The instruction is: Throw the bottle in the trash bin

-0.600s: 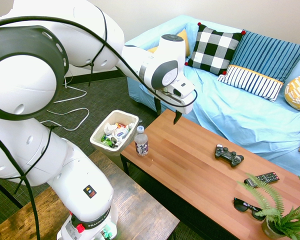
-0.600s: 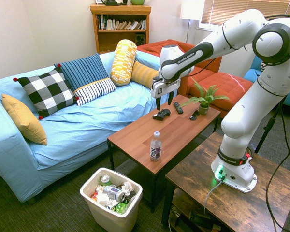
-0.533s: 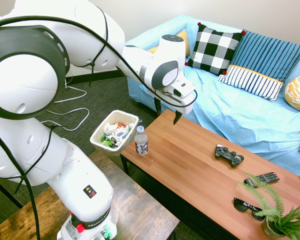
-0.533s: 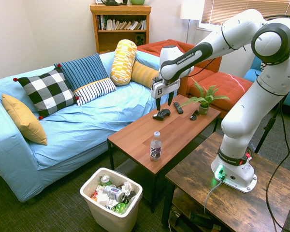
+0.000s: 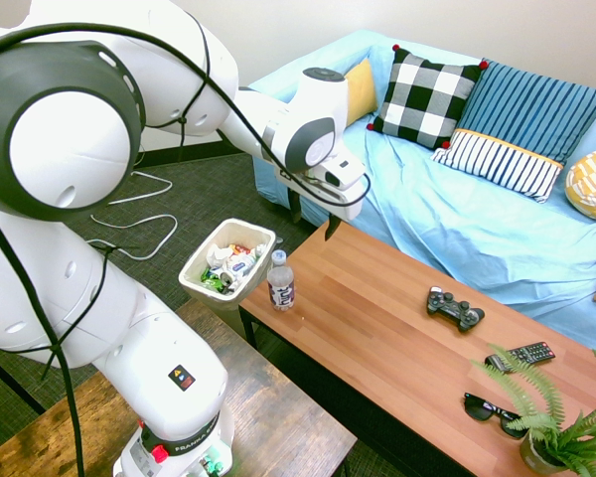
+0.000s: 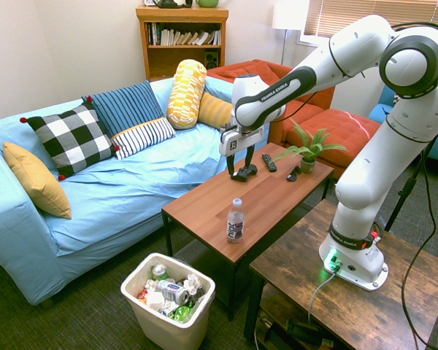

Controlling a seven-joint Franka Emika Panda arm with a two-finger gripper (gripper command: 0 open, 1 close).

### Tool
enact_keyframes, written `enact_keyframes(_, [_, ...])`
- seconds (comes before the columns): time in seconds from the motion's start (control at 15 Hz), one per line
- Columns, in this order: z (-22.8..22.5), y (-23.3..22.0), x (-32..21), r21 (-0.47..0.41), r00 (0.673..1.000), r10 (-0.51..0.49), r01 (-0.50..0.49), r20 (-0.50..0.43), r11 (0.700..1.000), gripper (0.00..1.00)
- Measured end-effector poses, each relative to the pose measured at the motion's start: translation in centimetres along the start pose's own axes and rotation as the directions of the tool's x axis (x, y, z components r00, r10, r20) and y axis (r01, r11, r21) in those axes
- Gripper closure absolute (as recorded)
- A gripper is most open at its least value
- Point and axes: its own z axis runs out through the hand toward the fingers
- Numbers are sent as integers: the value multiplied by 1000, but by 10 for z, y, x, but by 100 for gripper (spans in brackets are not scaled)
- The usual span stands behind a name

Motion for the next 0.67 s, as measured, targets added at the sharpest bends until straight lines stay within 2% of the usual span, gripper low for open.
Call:
enact_keyframes(0.27, [31,-19,-28,-42,1000,-10,11,13,999,0])
enact_keyframes(0.67, [81,-17,-47,-113,999,10,-6,37,994,0])
